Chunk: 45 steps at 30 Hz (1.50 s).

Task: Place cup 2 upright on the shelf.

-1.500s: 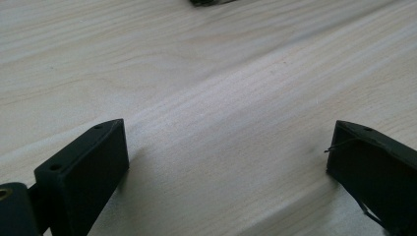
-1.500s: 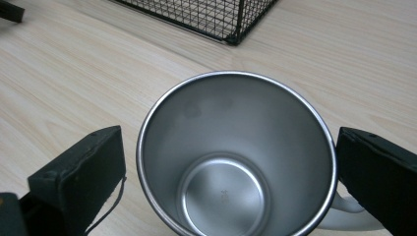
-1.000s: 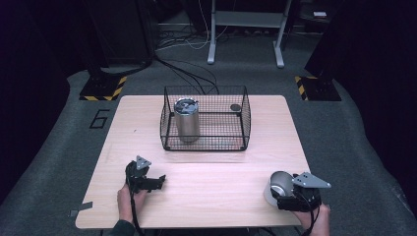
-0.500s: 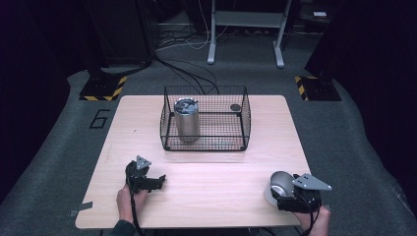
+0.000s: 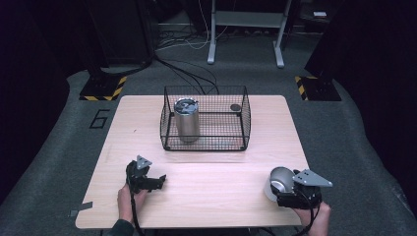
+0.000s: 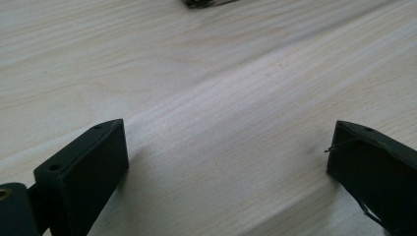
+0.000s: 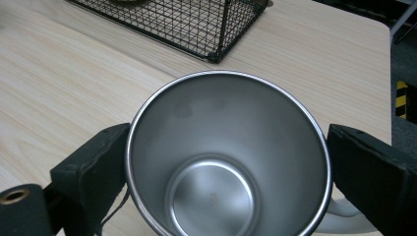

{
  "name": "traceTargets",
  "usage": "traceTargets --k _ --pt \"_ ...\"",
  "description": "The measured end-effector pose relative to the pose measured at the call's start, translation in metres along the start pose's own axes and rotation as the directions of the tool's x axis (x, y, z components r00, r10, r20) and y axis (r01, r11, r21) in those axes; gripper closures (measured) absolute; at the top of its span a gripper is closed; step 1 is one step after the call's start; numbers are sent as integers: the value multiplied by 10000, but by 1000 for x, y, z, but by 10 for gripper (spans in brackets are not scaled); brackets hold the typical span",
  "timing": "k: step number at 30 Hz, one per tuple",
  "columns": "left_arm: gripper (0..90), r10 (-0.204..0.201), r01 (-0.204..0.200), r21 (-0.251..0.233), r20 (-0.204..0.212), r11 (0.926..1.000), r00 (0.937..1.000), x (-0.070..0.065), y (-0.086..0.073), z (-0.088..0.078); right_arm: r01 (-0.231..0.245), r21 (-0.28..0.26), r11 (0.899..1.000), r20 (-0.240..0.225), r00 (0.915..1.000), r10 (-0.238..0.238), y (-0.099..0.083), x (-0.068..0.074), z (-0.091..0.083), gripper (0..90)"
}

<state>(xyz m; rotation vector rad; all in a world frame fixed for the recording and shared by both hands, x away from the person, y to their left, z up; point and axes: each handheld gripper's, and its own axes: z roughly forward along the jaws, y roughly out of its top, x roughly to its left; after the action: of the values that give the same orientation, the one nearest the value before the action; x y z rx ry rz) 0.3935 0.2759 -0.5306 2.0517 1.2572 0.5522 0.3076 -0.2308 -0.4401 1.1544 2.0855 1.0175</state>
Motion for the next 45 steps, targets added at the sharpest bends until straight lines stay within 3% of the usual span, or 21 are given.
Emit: traceTargets --k 5,6,17,45 --pt "19 -65 66 -87 70 9999 10000 -1 0 1 30 -3 10000 -96 9999 -30 4 2 4 54" --pt "19 164 -164 29 146 9999 9998 0 0 0 108 41 9999 -149 9998 -107 6 3 6 54" --pt "15 520 -524 107 351 9986 9980 1 0 -1 362 17 9993 -278 9990 -361 20 10 14 54" --pt "3 341 -343 84 231 9994 9992 2 0 1 1073 -173 9941 -1216 9866 -1086 77 33 51 54"
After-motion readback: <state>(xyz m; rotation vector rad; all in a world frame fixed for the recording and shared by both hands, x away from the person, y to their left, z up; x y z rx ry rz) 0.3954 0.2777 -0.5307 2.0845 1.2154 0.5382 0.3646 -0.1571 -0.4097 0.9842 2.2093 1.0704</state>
